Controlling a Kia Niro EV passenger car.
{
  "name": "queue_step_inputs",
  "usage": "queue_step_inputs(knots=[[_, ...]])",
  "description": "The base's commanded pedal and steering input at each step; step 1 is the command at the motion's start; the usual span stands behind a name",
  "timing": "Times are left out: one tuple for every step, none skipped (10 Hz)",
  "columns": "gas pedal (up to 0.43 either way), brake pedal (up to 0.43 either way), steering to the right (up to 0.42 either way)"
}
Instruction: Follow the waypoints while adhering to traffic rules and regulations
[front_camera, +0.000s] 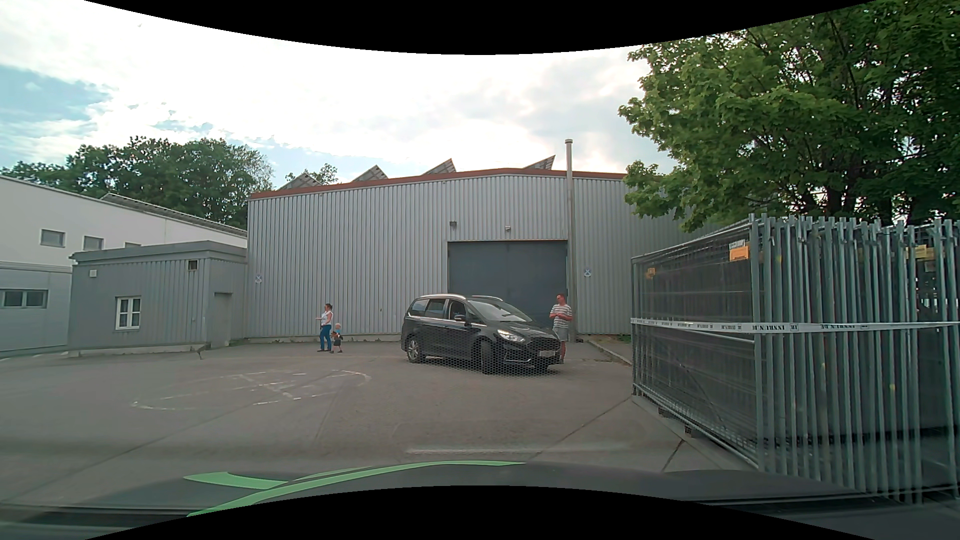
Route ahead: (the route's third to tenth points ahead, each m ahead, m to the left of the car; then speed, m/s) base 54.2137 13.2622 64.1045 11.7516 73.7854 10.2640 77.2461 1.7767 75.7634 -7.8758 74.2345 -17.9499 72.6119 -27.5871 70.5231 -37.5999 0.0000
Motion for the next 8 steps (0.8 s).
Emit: queue_step_inputs(knots=[[0.000, 0.293, -0.027], [0.000, 0.287, -0.027], [0.000, 0.287, -0.027], [0.000, 0.293, -0.027], [0.000, 0.287, -0.027], [0.000, 0.287, -0.027], [0.000, 0.287, -0.027], [0.000, 0.287, -0.027]])
